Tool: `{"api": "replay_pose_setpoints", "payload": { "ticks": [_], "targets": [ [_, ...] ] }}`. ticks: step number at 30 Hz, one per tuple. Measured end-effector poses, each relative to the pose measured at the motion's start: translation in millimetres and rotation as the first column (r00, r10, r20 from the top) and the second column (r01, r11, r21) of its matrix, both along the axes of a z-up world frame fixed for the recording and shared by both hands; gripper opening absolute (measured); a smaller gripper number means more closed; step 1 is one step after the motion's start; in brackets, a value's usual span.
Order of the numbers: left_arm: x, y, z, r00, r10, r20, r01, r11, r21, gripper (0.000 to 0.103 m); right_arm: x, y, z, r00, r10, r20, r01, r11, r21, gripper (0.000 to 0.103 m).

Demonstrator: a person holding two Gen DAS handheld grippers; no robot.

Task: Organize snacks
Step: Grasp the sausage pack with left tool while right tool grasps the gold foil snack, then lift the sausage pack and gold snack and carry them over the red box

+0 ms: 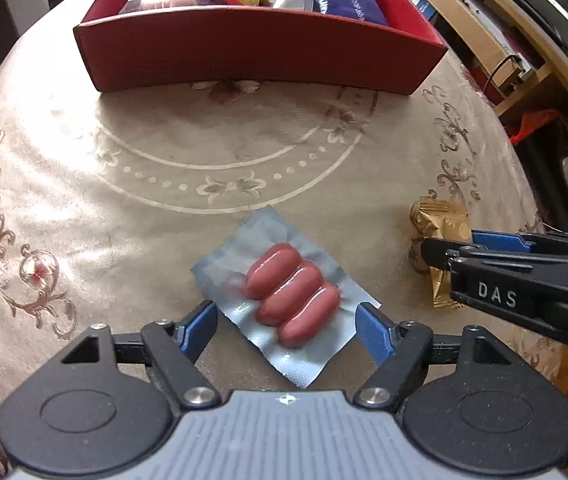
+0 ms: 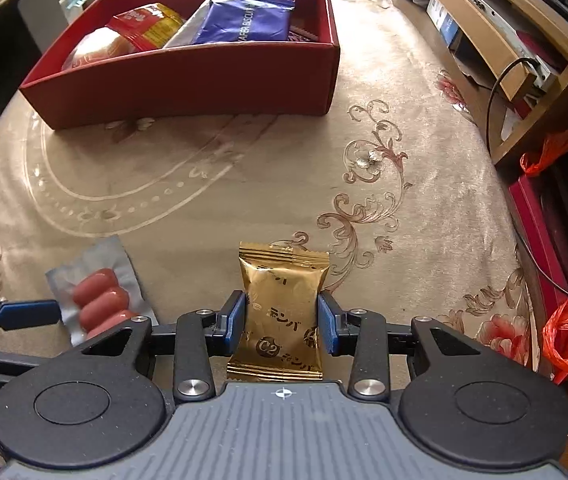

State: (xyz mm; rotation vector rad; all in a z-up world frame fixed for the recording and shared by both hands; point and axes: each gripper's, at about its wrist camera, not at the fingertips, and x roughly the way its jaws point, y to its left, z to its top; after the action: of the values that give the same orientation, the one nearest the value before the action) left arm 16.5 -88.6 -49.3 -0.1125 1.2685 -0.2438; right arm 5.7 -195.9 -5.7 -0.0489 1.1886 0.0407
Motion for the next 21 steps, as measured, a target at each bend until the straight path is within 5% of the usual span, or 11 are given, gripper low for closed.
{"api": "replay_pose_setpoints", "payload": {
  "ticks": [5, 13, 18, 21],
  "targets": [
    [8, -19, -4, 0.999, 0.013, 0.029, -0.015, 0.998, 0.054, 0.082, 1, -1, 7, 1.0, -0.01, 0.015, 0.01, 1.0, 0.003, 0.047],
    [14, -28, -9, 0.984, -0.154, 0.087, 0.135, 0.971, 0.197, 0.079, 1, -5, 8, 1.0, -0.017, 0.012, 0.017, 1.0, 0.001, 0.047],
    [26, -2, -5, 0.984, -0.141, 0.106, 0.114, 0.966, 0.234, 0.072, 0, -7, 12, 1.0, -0.019, 0.024, 0.019, 1.0, 0.013, 0.046],
    [30, 11, 0, 0.987, -0.134, 0.094, 0.114, 0.974, 0.195, 0.069, 1, -5, 11, 1.0, -0.012, 0.023, 0.012, 1.0, 0.013, 0.047]
  ]
}}
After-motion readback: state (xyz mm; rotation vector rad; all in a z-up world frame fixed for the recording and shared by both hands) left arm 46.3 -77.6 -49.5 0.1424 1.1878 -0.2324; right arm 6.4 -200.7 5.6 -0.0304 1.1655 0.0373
